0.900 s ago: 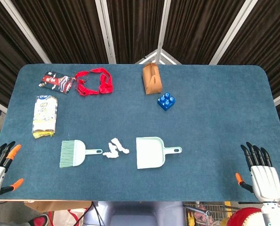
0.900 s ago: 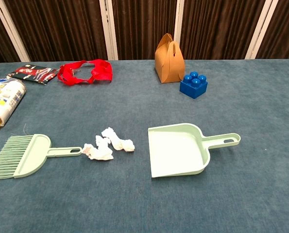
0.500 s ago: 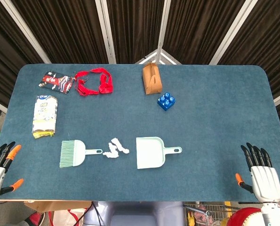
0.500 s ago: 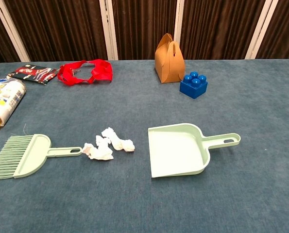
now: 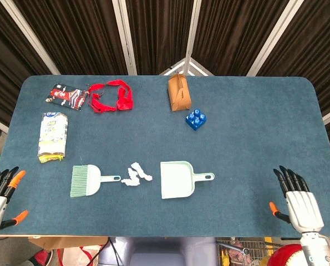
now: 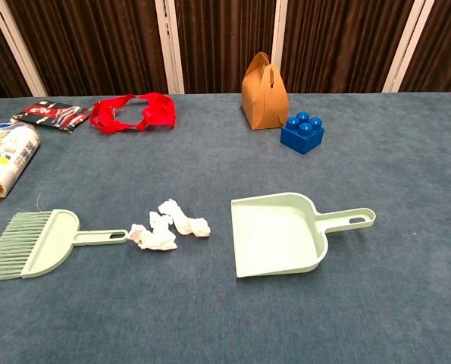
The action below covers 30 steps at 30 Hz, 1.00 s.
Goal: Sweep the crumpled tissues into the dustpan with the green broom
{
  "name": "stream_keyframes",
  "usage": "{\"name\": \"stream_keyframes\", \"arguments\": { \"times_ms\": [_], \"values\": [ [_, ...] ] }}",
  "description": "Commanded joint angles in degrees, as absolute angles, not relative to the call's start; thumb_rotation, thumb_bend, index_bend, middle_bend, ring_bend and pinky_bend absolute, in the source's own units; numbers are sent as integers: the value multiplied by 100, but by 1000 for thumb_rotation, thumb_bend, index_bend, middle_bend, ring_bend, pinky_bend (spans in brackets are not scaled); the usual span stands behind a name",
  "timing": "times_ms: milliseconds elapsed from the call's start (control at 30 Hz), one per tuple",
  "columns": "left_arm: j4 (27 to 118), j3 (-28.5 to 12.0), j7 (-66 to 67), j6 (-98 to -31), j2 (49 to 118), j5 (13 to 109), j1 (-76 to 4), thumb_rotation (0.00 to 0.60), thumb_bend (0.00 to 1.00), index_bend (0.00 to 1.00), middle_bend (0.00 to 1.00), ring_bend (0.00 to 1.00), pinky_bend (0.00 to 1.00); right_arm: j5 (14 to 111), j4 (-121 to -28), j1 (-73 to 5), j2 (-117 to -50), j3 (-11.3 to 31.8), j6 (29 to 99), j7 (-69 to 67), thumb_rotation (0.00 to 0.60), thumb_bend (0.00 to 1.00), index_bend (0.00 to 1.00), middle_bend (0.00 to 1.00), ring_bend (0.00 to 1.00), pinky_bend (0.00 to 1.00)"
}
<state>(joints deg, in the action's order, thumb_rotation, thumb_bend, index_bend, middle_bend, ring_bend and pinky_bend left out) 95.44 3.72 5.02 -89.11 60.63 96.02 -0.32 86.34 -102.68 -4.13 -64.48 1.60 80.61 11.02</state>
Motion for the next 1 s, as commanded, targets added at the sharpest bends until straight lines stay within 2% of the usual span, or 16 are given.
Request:
{"name": "stream_keyframes", "arguments": {
  "times_ms": [33, 100, 167, 333, 600, 1000],
  "values": [
    [9523, 383, 511, -8915, 6069, 9628, -35, 600, 0, 0, 0, 0, 0, 8409, -10246, -702, -6684, 408, 7778, 1234, 600, 337, 6, 609, 616, 685],
    [9521, 375, 468, -8928, 6076, 9620, -33, 600, 0, 0, 0, 0, 0, 8227, -10176, -939, -6883, 561, 7506, 1355, 600, 337, 64, 742, 741, 774],
    [9512, 374, 450, -8924, 6078, 9616, -36, 600, 0, 0, 0, 0, 0, 8068, -10076, -1125, -7090, 686, 7339, 1551, 600, 338, 144, 813, 808, 821],
    [9510, 392, 454, -8891, 6074, 9643, -54, 600, 0, 0, 0, 0, 0, 7566, -9871, -1552, -7716, 911, 6963, 2146, 600, 349, 273, 902, 888, 883],
    [9521, 405, 442, -8832, 6059, 9615, -70, 600, 0, 0, 0, 0, 0, 6964, -9392, -1968, -8530, 996, 6672, 2812, 600, 362, 370, 913, 896, 886],
    [9555, 410, 447, -8778, 6042, 9557, -80, 600, 0, 0, 0, 0, 0, 6734, -9083, -2248, -9235, 918, 6662, 3095, 600, 362, 377, 913, 896, 885]
  ]
}}
